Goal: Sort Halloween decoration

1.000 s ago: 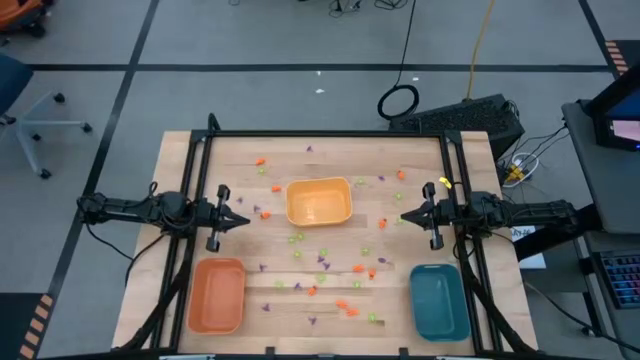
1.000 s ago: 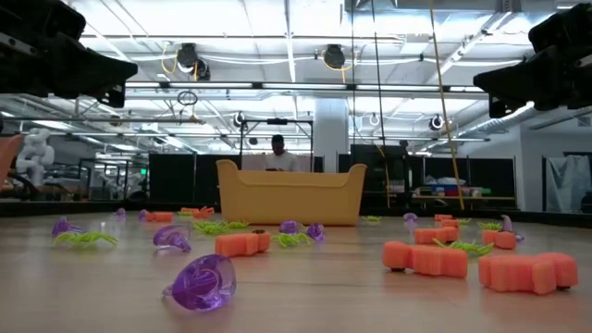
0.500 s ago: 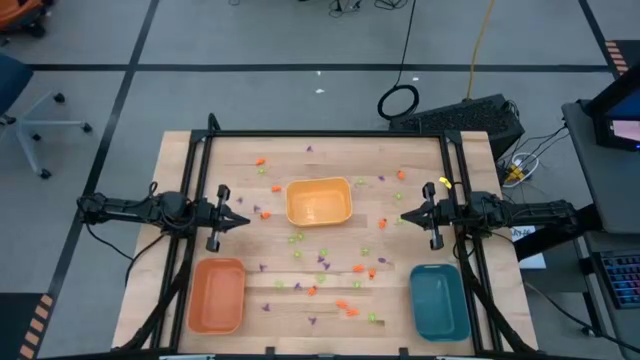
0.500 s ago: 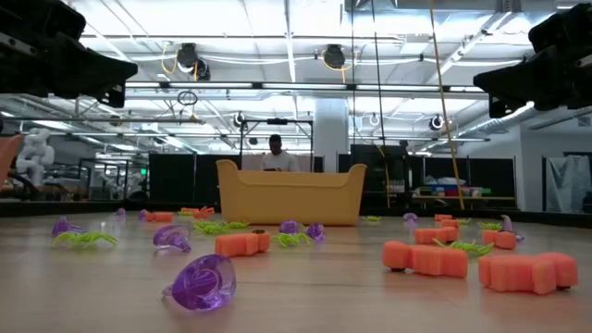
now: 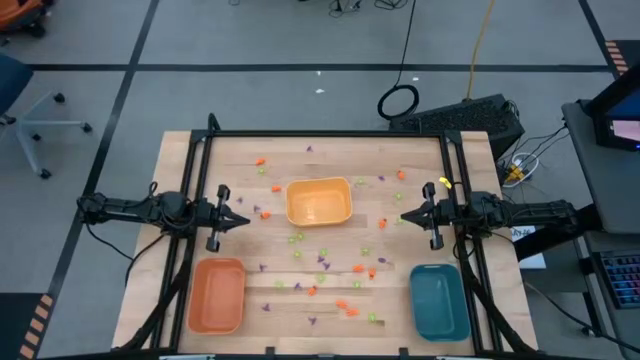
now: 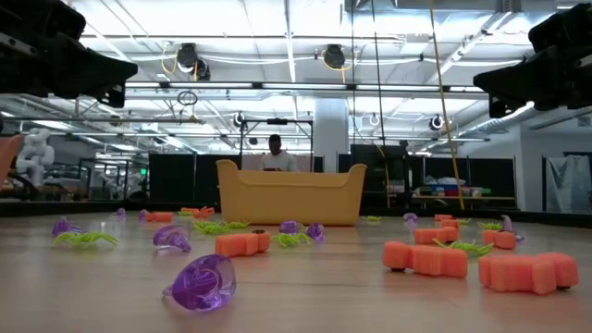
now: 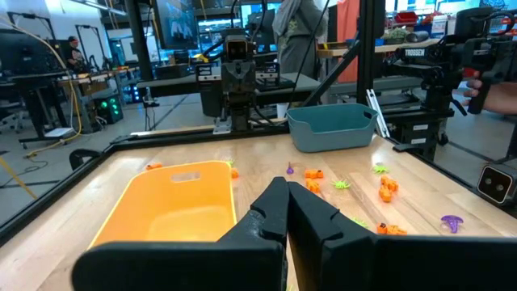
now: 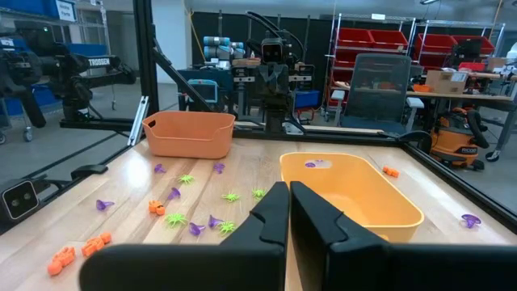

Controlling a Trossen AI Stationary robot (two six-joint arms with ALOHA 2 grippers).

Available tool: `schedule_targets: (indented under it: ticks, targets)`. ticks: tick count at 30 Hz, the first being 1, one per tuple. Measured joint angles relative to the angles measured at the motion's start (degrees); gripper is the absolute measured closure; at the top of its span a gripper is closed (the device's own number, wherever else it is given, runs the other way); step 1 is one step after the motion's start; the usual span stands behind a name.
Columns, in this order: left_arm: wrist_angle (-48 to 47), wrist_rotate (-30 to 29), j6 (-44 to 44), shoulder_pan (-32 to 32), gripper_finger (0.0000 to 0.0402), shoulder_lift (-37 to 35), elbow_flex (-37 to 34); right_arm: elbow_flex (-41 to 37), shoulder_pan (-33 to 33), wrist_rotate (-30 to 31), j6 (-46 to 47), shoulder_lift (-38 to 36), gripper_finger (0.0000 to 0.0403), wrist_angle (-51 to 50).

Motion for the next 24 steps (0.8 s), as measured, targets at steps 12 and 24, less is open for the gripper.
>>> schedule_targets:
  ticks: [12, 24]
  targets:
    - [0.00, 0.00, 0.01, 0.01, 0.0394, 0.00, -0.01, -0.01, -0.01, 0.00, 0.00, -0.01, 0.0403, 0.01]
    - [0.00, 0.00, 0.00, -0.01, 0.0394, -0.01, 0.00, 0.00, 0.00, -0.01, 6.25, -0.01, 0.0403, 0.14]
